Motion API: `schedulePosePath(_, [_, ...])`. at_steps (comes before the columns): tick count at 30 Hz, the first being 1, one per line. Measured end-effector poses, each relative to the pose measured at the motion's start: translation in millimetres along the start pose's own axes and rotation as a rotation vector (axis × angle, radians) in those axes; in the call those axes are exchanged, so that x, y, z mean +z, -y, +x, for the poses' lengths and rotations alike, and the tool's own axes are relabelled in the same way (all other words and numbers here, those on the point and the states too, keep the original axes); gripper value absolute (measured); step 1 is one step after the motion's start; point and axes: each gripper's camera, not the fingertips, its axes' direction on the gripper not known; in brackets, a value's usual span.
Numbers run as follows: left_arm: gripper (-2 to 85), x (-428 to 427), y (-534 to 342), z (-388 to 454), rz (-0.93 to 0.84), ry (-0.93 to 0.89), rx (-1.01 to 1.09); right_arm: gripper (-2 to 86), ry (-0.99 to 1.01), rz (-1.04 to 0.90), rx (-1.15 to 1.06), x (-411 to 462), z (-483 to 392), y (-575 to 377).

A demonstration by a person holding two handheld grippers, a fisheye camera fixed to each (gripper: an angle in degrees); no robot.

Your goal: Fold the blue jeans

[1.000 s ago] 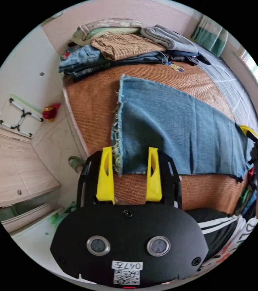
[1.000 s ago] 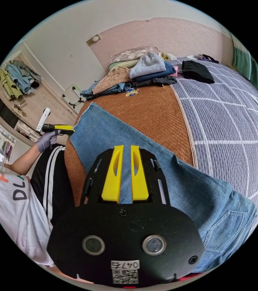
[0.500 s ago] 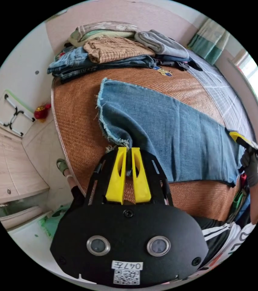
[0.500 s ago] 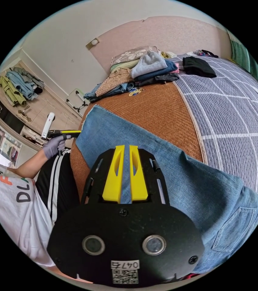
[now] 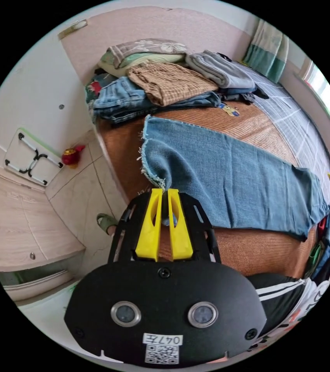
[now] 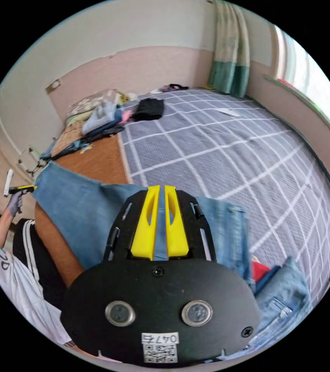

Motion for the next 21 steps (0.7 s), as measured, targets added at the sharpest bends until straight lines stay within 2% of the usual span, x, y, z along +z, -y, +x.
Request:
schedulePosePath(3, [-0.3,17,-1,-17,-0.026,-0.004,-0.056,2.1,-0.103,-0.077,0.085,-9,50,-14])
schedulePosePath(7, [-0.3,42,-3,-16,-0.06,-0.013,-0.071,4.5,-0.057,-0.165,0.125,-5,88,-21])
schedulePosePath(10, [-0.2,57,-6,-8,-0.085,-0.019,-0.049,5.3,0.016,-0.184,0.071,3,93,-14])
schedulePosePath(15, [0.1,75,-8,2,-0.116,-0.042,-0.012,6.5,-0.012,-0.291,-0.139,29,78,14])
schedulePosePath(19, [0.2,91,-10,10,-0.131,-0.046,-0.009,8.4,-0.022,-0.341,-0.151,42,81,34])
schedulePosePath(21, [0.2,105,-13,18,-0.144,-0.039,0.001,9.9,0.002,-0.377,-0.084,50,91,42])
